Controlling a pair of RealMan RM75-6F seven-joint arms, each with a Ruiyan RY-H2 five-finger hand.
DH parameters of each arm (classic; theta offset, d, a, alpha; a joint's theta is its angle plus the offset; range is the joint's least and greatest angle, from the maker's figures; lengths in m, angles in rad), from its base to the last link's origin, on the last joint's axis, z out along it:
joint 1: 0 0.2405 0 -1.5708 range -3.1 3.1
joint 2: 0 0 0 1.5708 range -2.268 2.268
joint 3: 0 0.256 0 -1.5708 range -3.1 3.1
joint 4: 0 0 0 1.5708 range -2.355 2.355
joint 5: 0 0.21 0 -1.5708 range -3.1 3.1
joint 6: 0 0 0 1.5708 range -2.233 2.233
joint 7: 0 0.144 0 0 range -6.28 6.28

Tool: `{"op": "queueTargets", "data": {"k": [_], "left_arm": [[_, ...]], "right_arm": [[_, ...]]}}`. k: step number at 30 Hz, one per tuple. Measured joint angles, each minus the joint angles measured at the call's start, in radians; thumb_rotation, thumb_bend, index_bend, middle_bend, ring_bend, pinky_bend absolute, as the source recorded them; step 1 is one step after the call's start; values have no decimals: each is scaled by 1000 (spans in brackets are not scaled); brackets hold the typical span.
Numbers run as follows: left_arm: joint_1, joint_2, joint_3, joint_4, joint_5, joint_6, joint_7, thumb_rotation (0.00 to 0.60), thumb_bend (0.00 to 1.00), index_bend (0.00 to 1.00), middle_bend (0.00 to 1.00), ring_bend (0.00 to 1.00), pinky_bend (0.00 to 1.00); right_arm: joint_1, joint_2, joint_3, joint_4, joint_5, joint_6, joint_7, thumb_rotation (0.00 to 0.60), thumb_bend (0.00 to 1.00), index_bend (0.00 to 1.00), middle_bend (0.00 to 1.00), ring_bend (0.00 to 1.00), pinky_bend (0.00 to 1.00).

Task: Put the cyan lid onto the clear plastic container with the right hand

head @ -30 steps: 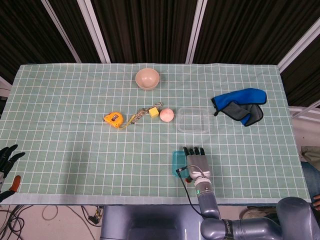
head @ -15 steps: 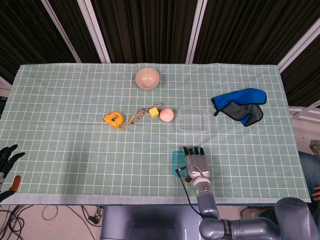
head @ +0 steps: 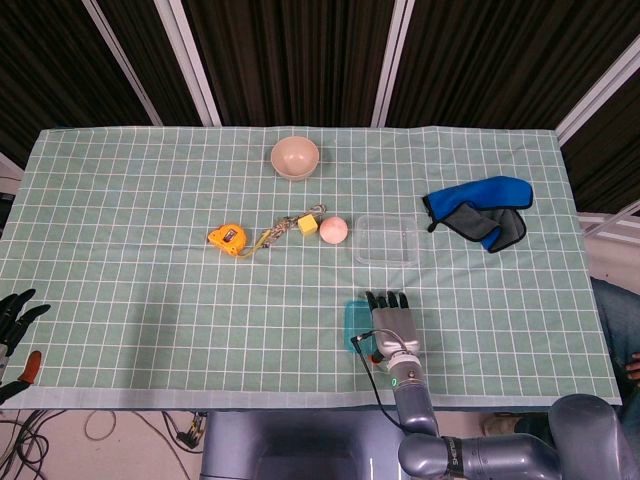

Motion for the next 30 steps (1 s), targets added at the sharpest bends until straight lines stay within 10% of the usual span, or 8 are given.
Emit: {"op": "queueTargets", "data": {"k": [30], "left_arm": [[-1, 5, 1, -7, -5, -7, -9, 600, 516, 146, 0, 0, 0]], "right_arm": [[-31, 29, -12, -44, -87, 12, 53, 600, 81, 17, 491, 136, 0]]}}
